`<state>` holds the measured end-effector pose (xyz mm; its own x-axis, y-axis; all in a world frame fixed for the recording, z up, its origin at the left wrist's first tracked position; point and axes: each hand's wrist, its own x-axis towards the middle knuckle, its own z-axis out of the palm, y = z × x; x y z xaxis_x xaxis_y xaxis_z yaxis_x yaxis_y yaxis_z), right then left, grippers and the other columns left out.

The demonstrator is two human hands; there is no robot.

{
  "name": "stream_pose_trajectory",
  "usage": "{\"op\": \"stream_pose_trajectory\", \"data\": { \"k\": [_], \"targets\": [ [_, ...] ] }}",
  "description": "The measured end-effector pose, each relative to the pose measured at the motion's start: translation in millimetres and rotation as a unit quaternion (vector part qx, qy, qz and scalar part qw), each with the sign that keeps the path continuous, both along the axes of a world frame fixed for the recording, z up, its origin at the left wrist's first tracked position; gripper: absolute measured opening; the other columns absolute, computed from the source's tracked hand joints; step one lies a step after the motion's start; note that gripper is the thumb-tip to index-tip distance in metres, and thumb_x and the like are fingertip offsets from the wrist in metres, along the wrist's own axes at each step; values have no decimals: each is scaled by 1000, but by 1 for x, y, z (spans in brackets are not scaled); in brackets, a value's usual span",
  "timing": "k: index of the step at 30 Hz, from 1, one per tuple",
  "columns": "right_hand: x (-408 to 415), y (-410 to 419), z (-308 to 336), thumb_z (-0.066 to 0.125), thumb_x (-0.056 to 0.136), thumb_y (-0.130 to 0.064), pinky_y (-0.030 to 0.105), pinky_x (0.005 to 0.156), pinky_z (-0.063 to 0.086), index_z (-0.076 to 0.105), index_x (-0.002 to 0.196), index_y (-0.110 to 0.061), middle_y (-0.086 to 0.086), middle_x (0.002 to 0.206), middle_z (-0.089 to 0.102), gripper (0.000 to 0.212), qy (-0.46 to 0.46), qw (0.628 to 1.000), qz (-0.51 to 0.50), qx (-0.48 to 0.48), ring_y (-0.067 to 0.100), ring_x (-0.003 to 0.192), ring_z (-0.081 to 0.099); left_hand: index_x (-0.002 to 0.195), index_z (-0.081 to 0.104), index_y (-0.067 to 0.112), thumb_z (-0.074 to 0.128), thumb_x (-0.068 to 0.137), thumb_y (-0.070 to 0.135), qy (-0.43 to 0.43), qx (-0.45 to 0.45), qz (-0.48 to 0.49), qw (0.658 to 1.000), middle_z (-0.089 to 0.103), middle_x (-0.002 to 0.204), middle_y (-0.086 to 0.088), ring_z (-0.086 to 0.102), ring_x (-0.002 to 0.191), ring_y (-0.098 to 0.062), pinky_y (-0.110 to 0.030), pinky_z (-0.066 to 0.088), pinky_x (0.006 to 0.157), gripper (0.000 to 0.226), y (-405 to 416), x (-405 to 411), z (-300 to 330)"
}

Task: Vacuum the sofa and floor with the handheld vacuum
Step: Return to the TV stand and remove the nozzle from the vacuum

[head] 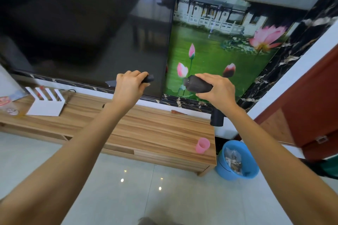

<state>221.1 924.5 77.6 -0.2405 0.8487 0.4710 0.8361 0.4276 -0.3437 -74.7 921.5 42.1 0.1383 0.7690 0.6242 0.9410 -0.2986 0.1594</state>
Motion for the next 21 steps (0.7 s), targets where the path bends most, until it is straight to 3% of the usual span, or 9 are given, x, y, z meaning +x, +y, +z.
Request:
{"op": "stream_pose_trajectory", "data": {
  "k": [6,9,12,21],
  "targets": [
    [-15,-3,-9,84,65,-18,35,84,47,67,121,-28,-5,119,70,60,24,1000,4,-7,24,109,62,98,69,10,72,78,21,-6,-2,-22,1000,65,76,-10,60,67,-35,-37,36,62,22,-2,6,-8],
    [-22,-3,-15,85,64,-17,33,85,45,68,121,-25,-4,117,70,60,30,999,10,-16,24,108,62,99,71,10,77,77,18,-28,3,-18,999,63,82,-10,61,68,-33,-34,35,63,25,-1,3,-16],
    [-30,3,-28,87,64,-20,36,95,44,66,124,-24,-2,122,68,63,38,999,6,-37,22,113,61,101,72,11,79,75,18,-68,-15,-20,997,61,90,-9,61,74,-30,-33,33,65,28,3,0,-32],
    [-54,27,-98,87,64,-27,44,97,46,63,126,-26,-3,124,66,67,79,991,1,-104,21,114,59,106,72,11,81,70,17,-101,-78,-61,990,61,90,-8,62,75,-31,-36,48,60,37,18,-19,-103]
  ]
}}
